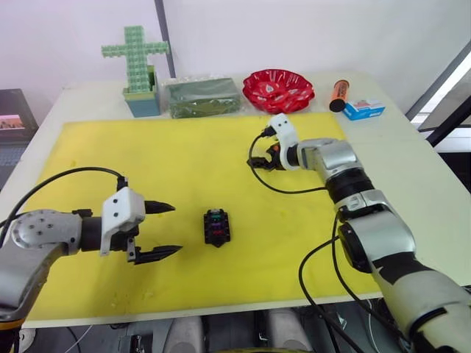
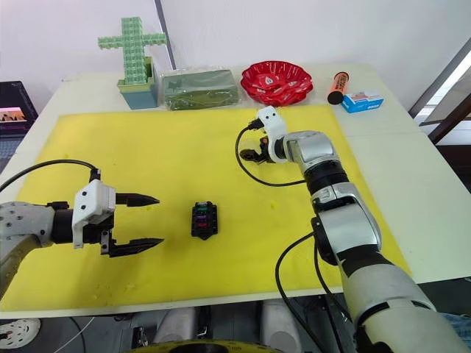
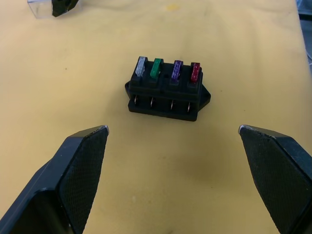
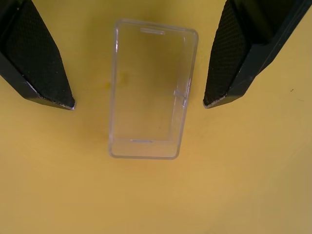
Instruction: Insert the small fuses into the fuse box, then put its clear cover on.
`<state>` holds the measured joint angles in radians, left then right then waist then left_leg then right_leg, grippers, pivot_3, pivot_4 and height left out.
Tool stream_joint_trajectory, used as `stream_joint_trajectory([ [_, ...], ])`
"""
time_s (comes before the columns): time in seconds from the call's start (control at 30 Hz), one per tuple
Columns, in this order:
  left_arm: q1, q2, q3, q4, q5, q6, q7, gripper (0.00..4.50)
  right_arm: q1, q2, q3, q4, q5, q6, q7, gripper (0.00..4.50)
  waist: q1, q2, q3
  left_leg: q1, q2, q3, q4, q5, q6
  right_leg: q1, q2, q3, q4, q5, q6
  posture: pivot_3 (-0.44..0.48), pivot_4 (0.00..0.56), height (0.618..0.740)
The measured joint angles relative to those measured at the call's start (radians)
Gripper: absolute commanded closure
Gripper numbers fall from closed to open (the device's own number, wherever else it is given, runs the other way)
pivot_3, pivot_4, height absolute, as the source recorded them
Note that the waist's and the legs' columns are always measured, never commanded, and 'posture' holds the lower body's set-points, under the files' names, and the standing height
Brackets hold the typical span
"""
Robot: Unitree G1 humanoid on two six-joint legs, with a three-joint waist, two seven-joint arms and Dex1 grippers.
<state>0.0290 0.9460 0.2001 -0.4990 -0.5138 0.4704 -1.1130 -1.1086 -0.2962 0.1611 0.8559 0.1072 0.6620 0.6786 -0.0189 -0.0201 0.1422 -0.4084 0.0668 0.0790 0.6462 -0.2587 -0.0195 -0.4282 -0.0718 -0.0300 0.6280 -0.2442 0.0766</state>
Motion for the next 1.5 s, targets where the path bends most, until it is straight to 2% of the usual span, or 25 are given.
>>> stream_joint_trajectory([
  [0.03, 0.001, 0.0, 0.0, -0.005, 0.0, 0.001, 0.003, 0.0, 0.0, 0.003, 0.003, 0.002, -0.008, -0.01, 0.0, 0.03, 0.0, 0.0, 0.0, 0.0, 0.0, 0.0, 0.0, 0.0, 0.0, 0.0, 0.0, 0.0, 0.0, 0.0, 0.0, 0.0, 0.15, 0.74],
  [0.13, 0.016, -0.009, -0.005, -0.026, 0.0, 0.001, 0.011, 0.0, 0.002, 0.004, 0.013, 0.002, -0.029, -0.037, 0.002, 0.63, 0.0, 0.0, 0.0, 0.0, 0.0, 0.0, 0.0, 0.0, 0.0, 0.0, 0.0, 0.0, 0.0, 0.0, 0.0, 0.0, 0.15, 0.74],
  [0.33, 0.095, -0.033, -0.033, -0.068, 0.012, 0.001, 0.051, 0.0, 0.025, 0.003, 0.028, -0.025, -0.068, -0.06, 0.018, 2.67, 0.0, 0.0, 0.0, 0.0, 0.0, 0.0, 0.0, 0.0, 0.0, 0.0, 0.0, 0.0, 0.0, 0.0, 0.0, 0.0, 0.15, 0.74],
  [0.5, 0.108, -0.071, -0.076, -0.109, 0.03, 0.019, 0.119, 0.0, 0.046, 0.001, 0.033, -0.071, -0.087, -0.056, 0.032, 2.68, 0.001, 0.0, 0.0, 0.0, 0.0, 0.0, 0.0, 0.0, 0.0, 0.0, 0.0, 0.0, 0.0, 0.0, 0.0, 0.0, 0.15, 0.74],
  [0.6, 0.108, -0.111, -0.119, -0.135, 0.058, 0.053, 0.2, 0.0, 0.076, -0.012, 0.04, -0.154, -0.091, -0.025, 0.051, 2.68, 0.002, 0.0, 0.0, 0.0, 0.0, 0.0, 0.0, 0.0, 0.0, 0.0, 0.0, 0.0, 0.0, 0.0, 0.0, 0.0, 0.15, 0.74],
  [0.73, 0.123, -0.173, -0.236, -0.191, 0.103, 0.124, 0.315, 0.0, 0.117, -0.034, 0.037, -0.291, -0.084, 0.056, 0.064, 2.68, 0.004, 0.0, 0.0, 0.0, 0.0, 0.0, 0.0, 0.0, 0.0, 0.0, 0.0, 0.0, 0.0, 0.0, 0.0, 0.0, 0.15, 0.74],
  [0.97, 0.066, -0.313, -0.401, -0.214, 0.223, 0.23, 0.535, 0.0, 0.158, -0.039, 0.02, -0.45, -0.056, 0.166, 0.053, 2.68, 0.008, 0.0, -0.001, 0.0, 0.0, -0.001, 0.001, 0.0, 0.0, 0.001, 0.0, 0.0, 0.0, 0.0, 0.0, 0.0, 0.15, 0.74],
  [1.27, 0.0, -0.542, -0.505, -0.188, 0.344, 0.333, 0.797, 0.0, 0.159, -0.039, 0.017, -0.548, -0.021, 0.242, 0.023, 2.68, 0.008, 0.0, -0.001, 0.001, -0.001, -0.002, 0.002, 0.0, 0.0, 0.002, 0.0, 0.0, 0.001, 0.0, 0.0, 0.0, 0.15, 0.74],
  [1.5, -0.011, -0.628, -0.548, -0.173, 0.403, 0.368, 0.896, 0.0, 0.159, -0.039, 0.017, -0.567, -0.003, 0.254, 0.005, 2.68, 0.009, 0.0, -0.001, 0.001, -0.001, -0.002, 0.002, 0.0, 0.0, 0.002, 0.0, 0.0, 0.0, 0.0, 0.0, 0.0, 0.15, 0.74],
])
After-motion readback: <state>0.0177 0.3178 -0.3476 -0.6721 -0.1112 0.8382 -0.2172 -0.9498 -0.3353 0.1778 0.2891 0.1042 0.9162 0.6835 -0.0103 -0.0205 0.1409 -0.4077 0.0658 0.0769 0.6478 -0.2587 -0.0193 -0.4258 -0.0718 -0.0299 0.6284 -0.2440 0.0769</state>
